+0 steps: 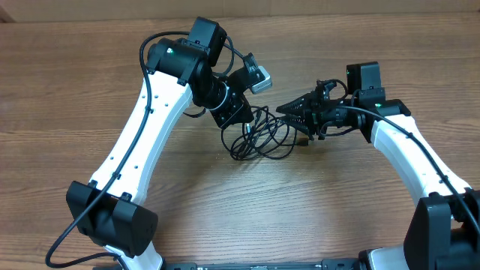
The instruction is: Untangle cables
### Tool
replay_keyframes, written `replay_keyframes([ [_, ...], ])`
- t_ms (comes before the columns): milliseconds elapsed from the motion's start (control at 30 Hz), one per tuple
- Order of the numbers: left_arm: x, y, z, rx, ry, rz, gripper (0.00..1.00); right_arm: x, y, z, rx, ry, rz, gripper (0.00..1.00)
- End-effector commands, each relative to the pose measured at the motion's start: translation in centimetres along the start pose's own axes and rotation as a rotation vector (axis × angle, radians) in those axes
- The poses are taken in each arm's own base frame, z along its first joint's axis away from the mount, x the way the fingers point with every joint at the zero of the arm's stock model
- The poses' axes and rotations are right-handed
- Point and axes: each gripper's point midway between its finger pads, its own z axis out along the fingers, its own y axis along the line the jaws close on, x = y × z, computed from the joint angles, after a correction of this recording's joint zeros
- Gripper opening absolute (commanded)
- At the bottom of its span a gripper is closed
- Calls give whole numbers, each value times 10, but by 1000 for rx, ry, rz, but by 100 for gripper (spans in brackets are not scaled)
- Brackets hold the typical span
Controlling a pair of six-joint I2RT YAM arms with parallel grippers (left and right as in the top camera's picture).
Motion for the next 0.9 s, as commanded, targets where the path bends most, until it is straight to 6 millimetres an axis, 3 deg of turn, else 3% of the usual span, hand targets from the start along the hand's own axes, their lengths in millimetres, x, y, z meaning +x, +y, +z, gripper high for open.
replay_keyframes([
  [0,-6,-11,1,42,-28,37,4,-4,-1,1,17,-21,18,23],
  [467,-17,-22,2,97,-78,76,4,2,-2,6,28,-9,61,24],
  [867,-18,-37,10,127,-66,135,4,-11,-1,5,33,-70,29,25],
])
